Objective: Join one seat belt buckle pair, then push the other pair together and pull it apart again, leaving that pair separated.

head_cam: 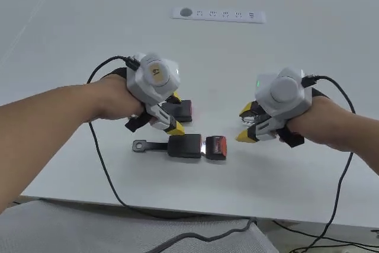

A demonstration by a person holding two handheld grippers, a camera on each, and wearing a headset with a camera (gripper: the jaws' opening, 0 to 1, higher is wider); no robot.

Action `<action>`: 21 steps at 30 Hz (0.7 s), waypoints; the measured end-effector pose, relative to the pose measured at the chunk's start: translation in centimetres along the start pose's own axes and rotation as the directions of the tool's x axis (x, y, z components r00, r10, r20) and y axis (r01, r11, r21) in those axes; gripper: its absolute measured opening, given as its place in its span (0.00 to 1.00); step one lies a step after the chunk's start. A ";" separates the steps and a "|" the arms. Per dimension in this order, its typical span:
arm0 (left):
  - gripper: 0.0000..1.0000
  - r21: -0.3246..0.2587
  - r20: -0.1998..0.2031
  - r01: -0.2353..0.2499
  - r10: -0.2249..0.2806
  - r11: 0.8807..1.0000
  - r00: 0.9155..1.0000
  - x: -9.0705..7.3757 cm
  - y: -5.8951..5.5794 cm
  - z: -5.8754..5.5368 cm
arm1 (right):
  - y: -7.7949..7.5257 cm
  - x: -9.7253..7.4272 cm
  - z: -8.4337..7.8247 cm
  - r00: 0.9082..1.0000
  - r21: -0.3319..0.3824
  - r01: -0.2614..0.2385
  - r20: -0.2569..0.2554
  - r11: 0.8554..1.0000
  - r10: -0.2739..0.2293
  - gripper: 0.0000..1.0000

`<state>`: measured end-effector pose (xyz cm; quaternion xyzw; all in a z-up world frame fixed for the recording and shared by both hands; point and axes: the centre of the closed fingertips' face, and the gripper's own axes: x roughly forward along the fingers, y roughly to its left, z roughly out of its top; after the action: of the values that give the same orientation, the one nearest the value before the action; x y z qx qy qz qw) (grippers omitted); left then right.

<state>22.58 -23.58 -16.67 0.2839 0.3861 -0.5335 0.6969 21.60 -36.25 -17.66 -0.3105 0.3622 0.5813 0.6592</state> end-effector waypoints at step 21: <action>0.46 0.063 -0.088 0.039 -0.033 0.997 0.996 2.0 2.9 -2.1 | -3.7 -1.6 -6.9 0.991 -0.027 0.015 -0.135 1.000 -0.019 0.33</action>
<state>25.16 -22.15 -19.49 0.3221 0.4039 -0.5452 0.6602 24.38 -43.28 -20.13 -0.3608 0.3957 0.5579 0.6341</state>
